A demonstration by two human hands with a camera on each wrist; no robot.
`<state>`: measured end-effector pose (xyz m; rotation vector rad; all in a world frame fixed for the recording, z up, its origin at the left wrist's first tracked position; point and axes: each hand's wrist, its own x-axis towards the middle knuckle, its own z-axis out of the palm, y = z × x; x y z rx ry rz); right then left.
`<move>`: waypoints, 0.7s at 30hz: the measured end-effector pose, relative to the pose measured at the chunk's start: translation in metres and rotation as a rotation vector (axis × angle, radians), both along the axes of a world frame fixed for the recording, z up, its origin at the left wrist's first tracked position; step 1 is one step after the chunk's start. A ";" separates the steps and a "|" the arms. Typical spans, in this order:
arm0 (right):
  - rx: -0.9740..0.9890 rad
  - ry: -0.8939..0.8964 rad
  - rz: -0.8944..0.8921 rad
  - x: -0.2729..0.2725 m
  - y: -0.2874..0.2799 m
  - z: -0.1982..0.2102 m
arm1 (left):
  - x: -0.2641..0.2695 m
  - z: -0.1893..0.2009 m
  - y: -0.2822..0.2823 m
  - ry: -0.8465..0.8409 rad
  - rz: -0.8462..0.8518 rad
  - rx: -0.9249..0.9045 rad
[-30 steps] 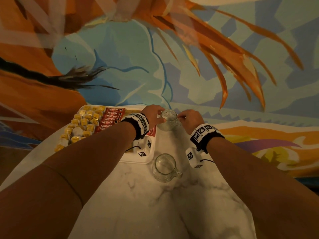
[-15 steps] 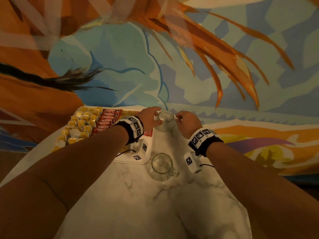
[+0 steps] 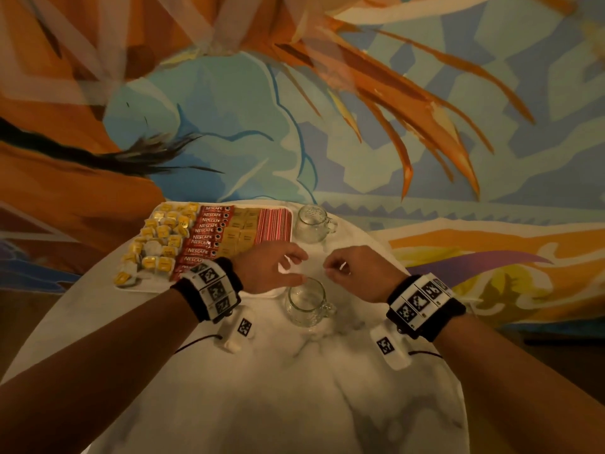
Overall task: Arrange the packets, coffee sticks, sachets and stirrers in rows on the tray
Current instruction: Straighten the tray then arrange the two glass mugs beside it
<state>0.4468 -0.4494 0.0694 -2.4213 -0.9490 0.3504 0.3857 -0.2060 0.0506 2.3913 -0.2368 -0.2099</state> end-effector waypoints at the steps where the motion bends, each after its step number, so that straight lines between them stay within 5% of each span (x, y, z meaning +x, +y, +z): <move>1: -0.027 0.009 0.024 -0.006 -0.004 -0.002 | -0.008 -0.003 -0.002 0.004 -0.016 0.013; 11: -0.209 0.037 0.029 -0.038 -0.027 -0.042 | -0.047 -0.037 -0.023 0.023 0.139 -0.045; 21: -0.165 -0.008 -0.131 -0.006 -0.007 -0.030 | -0.010 -0.026 -0.033 -0.008 0.248 -0.047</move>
